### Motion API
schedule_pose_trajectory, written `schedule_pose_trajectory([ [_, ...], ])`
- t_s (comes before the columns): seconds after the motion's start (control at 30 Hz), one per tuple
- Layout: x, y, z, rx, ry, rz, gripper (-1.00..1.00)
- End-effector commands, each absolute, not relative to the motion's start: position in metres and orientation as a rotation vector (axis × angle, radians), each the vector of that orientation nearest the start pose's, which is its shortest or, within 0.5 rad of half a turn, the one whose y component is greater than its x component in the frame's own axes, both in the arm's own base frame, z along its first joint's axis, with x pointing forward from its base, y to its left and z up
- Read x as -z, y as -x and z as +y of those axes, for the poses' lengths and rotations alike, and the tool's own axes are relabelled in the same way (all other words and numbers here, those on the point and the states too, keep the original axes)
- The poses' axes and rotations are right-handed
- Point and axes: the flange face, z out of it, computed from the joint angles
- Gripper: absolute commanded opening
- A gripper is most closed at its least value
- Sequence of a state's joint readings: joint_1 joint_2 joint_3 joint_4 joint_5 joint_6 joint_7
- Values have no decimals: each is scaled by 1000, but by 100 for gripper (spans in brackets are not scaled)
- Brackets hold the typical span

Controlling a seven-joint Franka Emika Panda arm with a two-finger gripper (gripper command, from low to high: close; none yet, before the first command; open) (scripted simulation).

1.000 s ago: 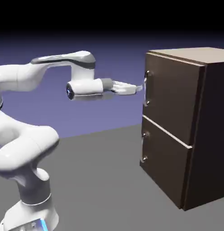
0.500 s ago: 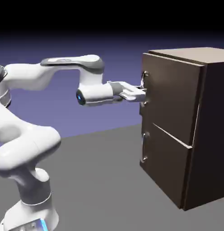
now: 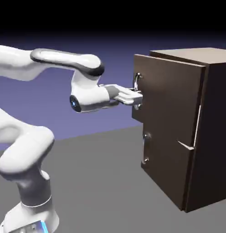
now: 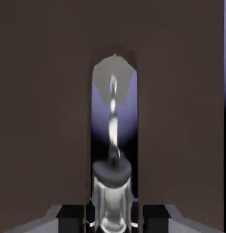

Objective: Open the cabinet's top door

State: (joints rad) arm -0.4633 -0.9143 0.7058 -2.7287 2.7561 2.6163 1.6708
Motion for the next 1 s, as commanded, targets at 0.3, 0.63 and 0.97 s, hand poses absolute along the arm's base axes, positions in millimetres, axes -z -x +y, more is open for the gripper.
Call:
schedule_pose_trajectory([
  [0.3,-464,-296,25,-958,-276,1632,-100],
  [0.63,-464,-267,-22,-1091,-134,1677,-100],
  [0.97,-464,-245,-77,-1229,23,1715,-100],
])
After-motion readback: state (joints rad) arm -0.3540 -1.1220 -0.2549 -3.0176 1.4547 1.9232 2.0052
